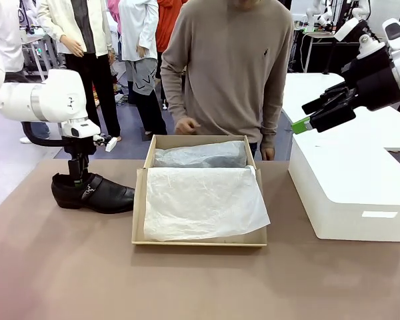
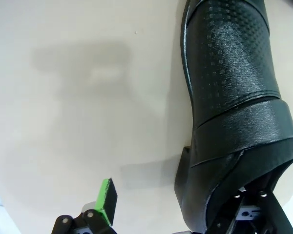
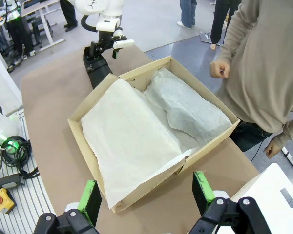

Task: Pack the shoes into the box.
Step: Place the other shoe of the Shoes into the Shoes Box.

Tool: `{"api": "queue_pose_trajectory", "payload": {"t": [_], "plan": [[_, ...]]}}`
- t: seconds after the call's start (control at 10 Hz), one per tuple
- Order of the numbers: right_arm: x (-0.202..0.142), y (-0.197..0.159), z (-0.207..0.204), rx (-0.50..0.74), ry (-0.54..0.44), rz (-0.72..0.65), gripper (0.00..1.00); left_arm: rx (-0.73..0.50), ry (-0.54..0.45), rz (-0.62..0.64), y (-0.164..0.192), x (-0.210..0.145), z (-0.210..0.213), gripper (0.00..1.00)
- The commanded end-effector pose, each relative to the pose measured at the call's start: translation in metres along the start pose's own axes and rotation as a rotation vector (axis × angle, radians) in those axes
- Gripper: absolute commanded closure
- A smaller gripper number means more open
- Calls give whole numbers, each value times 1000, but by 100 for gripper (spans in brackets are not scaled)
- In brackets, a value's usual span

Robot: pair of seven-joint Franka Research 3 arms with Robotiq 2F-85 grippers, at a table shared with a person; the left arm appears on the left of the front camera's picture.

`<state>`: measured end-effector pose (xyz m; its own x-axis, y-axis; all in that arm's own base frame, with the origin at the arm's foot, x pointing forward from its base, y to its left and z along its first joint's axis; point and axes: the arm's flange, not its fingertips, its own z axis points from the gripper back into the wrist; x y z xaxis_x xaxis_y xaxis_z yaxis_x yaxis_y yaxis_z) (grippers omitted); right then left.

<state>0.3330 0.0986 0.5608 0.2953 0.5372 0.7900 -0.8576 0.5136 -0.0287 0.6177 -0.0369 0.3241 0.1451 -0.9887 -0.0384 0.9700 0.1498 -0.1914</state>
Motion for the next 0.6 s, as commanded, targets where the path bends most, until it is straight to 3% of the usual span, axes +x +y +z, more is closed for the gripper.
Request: {"api": "queue_pose_trajectory", "payload": {"t": [0.0, 0.3, 0.4, 0.5], "plan": [[0, -2, -1, 11, -14, 9, 0, 8, 14, -15, 4, 0, 2, 29], [0, -2, -1, 11, -14, 9, 0, -1, 15, -15, 3, -1, 1, 89], [0, -2, -1, 11, -14, 9, 0, 0, 16, -16, 1, -1, 2, 100], [0, -2, -1, 11, -14, 9, 0, 7, 19, -18, 0, -1, 3, 100]]}}
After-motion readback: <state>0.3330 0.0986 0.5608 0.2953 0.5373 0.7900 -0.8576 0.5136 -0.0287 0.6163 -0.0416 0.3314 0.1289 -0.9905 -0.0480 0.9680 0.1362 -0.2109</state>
